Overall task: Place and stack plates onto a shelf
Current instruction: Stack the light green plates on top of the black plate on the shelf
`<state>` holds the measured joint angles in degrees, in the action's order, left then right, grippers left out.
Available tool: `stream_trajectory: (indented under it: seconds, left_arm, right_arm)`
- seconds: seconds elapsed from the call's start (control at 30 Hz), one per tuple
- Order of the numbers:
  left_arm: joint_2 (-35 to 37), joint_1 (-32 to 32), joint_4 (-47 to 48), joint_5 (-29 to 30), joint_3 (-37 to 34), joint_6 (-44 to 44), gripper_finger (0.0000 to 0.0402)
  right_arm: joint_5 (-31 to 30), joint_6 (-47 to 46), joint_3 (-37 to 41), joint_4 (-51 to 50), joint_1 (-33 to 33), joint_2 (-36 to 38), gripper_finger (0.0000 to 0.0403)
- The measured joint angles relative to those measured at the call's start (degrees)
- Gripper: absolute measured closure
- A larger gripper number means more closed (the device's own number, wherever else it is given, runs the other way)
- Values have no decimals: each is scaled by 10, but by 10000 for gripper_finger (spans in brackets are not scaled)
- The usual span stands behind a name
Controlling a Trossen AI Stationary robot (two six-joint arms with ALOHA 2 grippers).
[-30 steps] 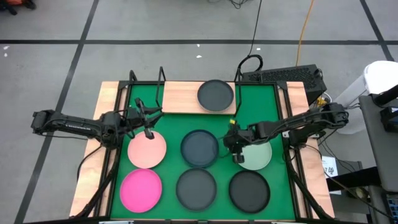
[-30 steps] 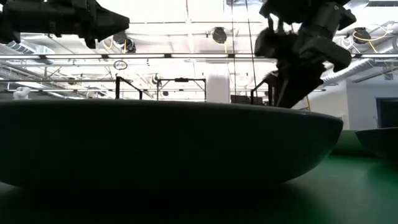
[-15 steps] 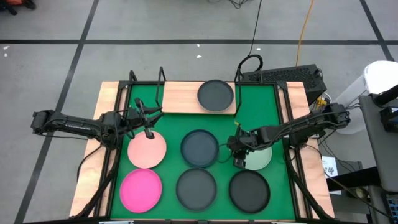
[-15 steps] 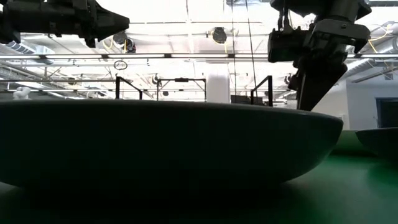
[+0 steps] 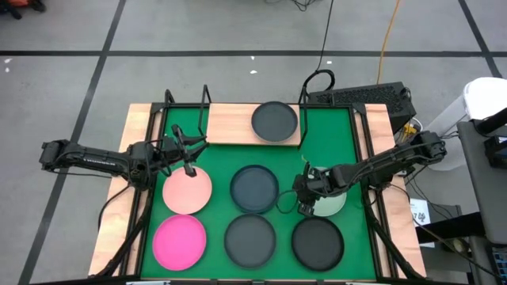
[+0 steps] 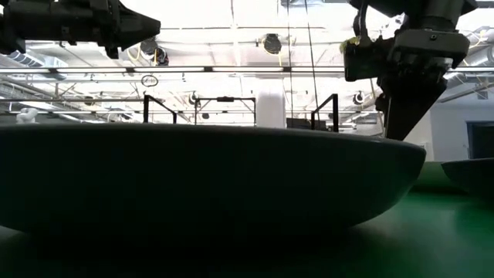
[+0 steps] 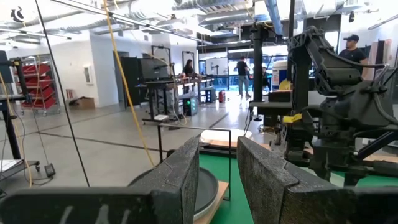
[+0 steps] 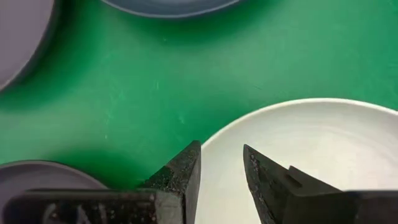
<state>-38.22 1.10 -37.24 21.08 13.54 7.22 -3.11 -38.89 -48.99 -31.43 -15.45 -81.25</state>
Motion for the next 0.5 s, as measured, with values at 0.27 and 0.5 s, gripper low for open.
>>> stream_trajectory:
  seconds: [0.27, 0.5]
  left_arm:
    - [0, 0, -8, 0, 0, 11, 287]
    - [0, 0, -31, 0, 0, 19, 287]
  right_arm:
    - [0, -18, 0, 29, -12, -4, 298]
    - [2, -25, 0, 29, -24, -45, 298]
